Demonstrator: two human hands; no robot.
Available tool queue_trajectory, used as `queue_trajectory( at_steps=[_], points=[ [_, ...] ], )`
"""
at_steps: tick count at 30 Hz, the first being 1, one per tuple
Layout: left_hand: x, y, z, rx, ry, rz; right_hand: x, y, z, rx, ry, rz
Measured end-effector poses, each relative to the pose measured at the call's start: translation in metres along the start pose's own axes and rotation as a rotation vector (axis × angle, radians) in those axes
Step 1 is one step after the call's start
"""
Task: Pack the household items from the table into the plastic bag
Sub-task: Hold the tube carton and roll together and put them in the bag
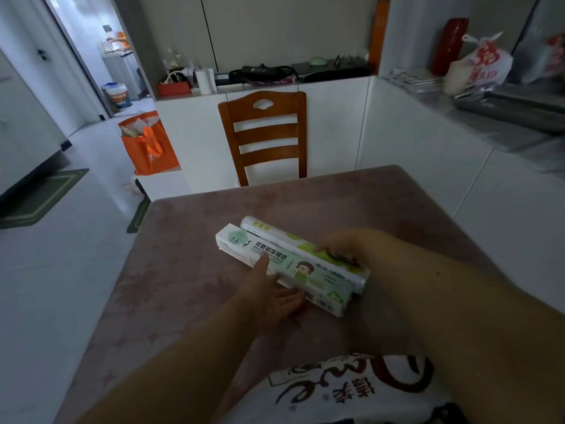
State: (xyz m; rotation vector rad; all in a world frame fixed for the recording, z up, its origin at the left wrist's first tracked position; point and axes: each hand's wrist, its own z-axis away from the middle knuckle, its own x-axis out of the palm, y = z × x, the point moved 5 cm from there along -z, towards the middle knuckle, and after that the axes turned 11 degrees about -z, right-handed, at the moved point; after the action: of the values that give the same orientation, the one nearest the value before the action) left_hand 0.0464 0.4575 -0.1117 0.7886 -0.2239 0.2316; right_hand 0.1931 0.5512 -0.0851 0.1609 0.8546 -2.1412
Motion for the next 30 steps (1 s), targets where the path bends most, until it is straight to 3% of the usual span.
queue_trajectory(
  at_steps=[1, 5, 8, 16, 30],
  points=[
    [0.001, -0.001, -0.001, 0.0, -0.003, -0.013, 0.01, -0.007, -0.001, -0.045, 0.009, -0.019],
    [-0.002, -0.007, -0.005, -0.04, 0.046, -0.132, 0.044, -0.022, -0.014, -0.262, 0.386, 0.504],
    [-0.016, -0.008, 0.005, -0.066, 0.161, -0.263, 0.044, -0.018, -0.012, -0.271, 0.429, 0.607],
    [-0.028, 0.017, 0.051, 0.054, 0.256, -0.267, 0.032, -0.011, 0.035, -0.228, 0.286, 0.063],
    [0.022, 0.054, 0.22, 0.322, 0.251, -0.396, 0.026, -0.032, 0.241, -0.811, 0.155, -0.509]
  ],
)
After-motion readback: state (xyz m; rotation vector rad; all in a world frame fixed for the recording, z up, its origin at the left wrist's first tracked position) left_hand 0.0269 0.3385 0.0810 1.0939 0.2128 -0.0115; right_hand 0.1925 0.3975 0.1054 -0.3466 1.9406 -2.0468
